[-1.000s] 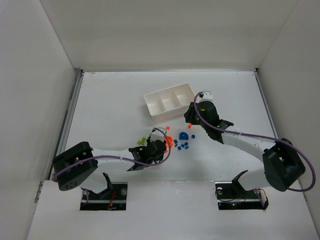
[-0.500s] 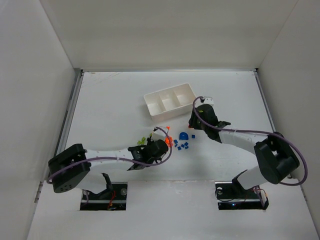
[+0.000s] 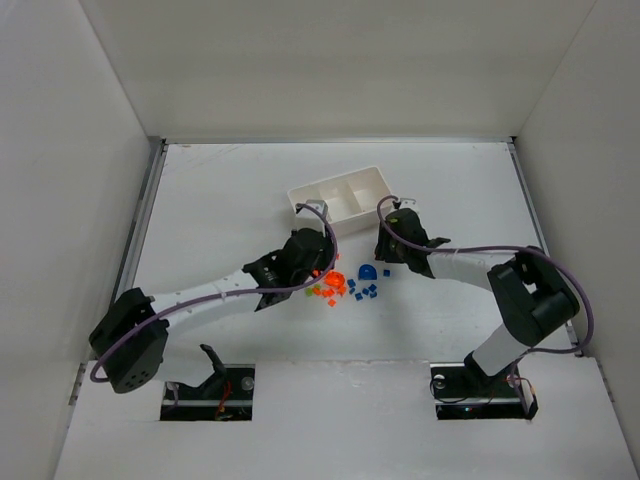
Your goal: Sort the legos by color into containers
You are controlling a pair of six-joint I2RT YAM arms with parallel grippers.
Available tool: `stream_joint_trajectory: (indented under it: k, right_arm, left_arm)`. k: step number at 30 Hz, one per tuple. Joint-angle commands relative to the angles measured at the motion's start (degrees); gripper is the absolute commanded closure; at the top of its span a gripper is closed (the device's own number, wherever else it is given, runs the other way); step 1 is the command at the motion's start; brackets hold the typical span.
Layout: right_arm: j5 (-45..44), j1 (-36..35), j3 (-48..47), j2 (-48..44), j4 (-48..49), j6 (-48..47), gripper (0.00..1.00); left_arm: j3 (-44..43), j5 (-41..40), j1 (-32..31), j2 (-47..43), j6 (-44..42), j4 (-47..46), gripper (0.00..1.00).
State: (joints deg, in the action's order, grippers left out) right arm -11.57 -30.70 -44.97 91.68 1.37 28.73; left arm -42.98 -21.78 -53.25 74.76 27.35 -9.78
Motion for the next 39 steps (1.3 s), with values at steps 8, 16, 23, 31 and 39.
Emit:
stream_joint_trajectory:
  k: [8, 16, 23, 31, 39]
  right_arm:
    - [-0.81, 0.42, -2.93, 3.42, 2.15, 1.5, 0.69]
    - [-4.51, 0.33, 2.06, -7.09, 2.94, 2.47, 0.83]
    - [-4.51, 0.16, 8.67, -19.78, 1.62, 4.23, 0.83]
    - [-3.46, -0.9, 8.06, -24.09, 0.57, 4.32, 0.83]
    - [-2.22, 0.33, 0.42, -18.47, 2.15, 2.3, 0.83]
  left_arm:
    - [-10.71, 3.06, 6.1, 6.97, -0.72, -14.03, 0.86]
    - [-18.35, 4.38, 7.24, 16.18, -0.81, -15.97, 0.86]
    - [-30.74, 5.34, 9.35, 30.42, -0.9, -17.38, 0.86]
    - [-44.02, 4.82, 10.67, 43.71, -3.79, -14.92, 0.73]
    - [-40.62, 4.55, 11.9, 38.64, -4.24, -15.7, 0.55]
